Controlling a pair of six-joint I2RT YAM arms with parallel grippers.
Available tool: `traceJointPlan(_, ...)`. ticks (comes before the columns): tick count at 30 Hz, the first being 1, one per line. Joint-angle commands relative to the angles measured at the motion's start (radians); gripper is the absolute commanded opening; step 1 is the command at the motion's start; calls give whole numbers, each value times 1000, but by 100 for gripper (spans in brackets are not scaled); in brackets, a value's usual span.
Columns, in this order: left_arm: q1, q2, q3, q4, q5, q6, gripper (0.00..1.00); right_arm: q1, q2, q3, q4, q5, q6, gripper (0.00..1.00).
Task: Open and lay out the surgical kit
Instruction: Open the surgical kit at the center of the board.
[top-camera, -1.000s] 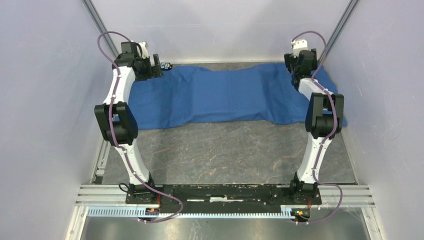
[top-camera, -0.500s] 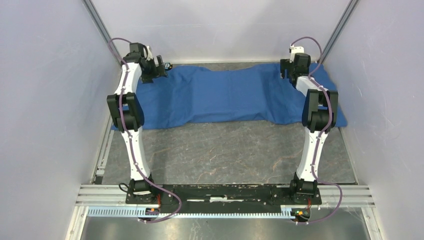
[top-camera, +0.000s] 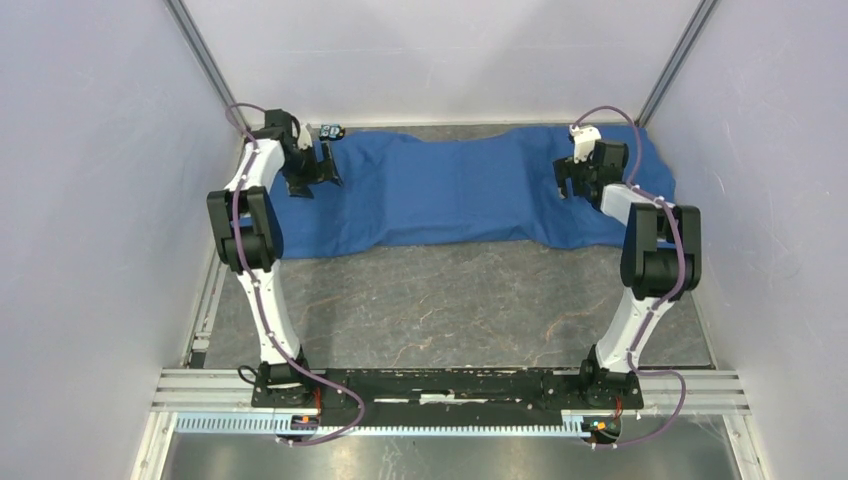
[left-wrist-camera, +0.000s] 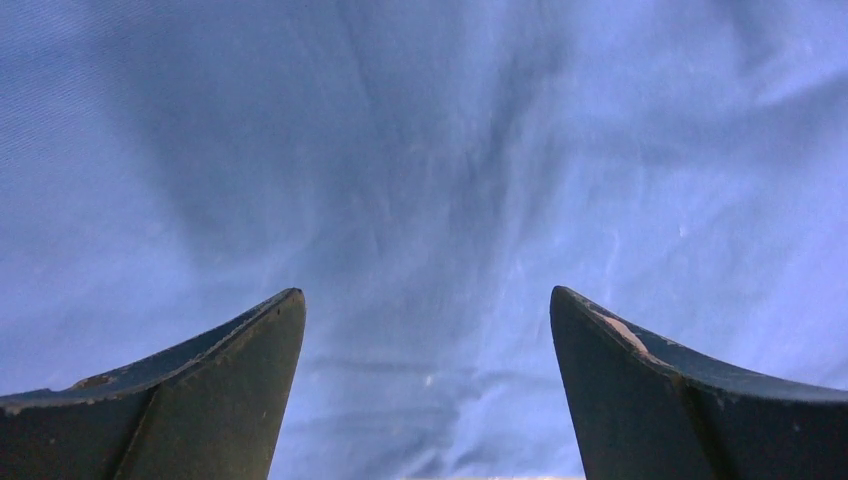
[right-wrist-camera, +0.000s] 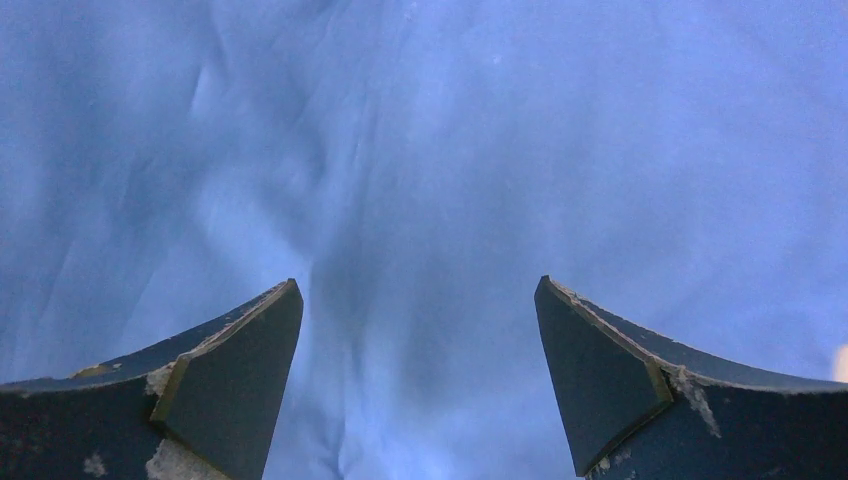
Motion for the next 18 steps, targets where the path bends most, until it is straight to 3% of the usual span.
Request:
traceJointPlan(1, -2, -178, -59, 1, -80, 160, 98, -3, -152, -107, 3, -20, -139, 95)
traceJointPlan(6, -19, -240, -128, -58, -143, 287, 98, -3, -229, -202, -36, -55, -223, 95)
traceJointPlan(10, -77, -259, -182, -86, -283, 387, 99, -1, -240, -230, -94, -63, -281, 95)
traceJointPlan(18, -125, -202, -201, -166, -461, 534, 98, -1, -211, -253, -190, 24, -407, 95)
